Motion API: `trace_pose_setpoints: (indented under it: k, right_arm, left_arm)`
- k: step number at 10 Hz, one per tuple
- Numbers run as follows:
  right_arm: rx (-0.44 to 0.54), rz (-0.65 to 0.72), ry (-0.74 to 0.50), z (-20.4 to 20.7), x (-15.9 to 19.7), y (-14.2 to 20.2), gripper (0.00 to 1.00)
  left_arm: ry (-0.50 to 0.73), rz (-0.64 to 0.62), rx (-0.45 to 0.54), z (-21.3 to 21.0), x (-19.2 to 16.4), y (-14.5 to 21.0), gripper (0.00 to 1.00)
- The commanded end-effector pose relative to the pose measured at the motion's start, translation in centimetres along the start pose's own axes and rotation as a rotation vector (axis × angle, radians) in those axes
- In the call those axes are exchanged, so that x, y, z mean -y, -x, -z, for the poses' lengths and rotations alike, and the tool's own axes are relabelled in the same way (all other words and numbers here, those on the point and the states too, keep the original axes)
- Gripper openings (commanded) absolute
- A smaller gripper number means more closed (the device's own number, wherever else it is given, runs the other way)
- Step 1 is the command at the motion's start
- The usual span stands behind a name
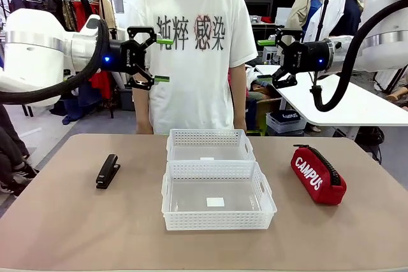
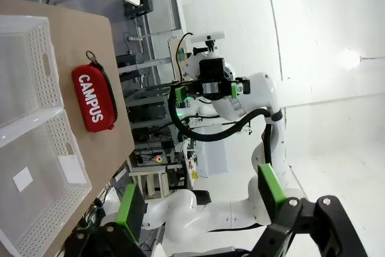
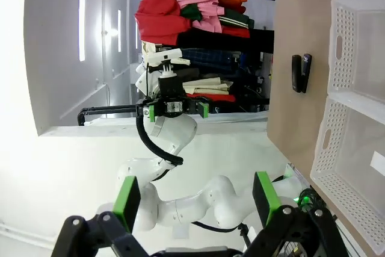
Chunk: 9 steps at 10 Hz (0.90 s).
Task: Distribute items into two baskets.
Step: Pick up the Pencil pouch that the person points to.
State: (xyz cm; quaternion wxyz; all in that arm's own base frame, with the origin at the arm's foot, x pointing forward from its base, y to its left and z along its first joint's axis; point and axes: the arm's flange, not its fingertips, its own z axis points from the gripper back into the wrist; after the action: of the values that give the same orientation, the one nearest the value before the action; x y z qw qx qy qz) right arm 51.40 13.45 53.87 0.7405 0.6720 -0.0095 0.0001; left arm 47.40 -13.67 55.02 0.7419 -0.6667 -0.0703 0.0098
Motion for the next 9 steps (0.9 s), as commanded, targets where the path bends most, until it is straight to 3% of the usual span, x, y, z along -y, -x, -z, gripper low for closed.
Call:
trace_pose_setpoints:
  k: [1,6,9]
  right_arm:
    - [0.002,0.006,-0.015,-0.01,-0.28,-0.75,1.00]
    - [-0.012,0.003,-0.029,-0.07,-0.33,-1.03,1.00]
    - [-0.007,0.008,-0.009,-0.11,0.36,-0.40,1.00]
  left_arm:
    - [0.034,0.032,0.003,0.23,0.15,-0.57,1.00]
    - [0.051,0.060,0.040,0.13,0.27,-0.74,1.00]
    - [0.020,0.029,0.013,-0.05,0.23,-0.32,1.00]
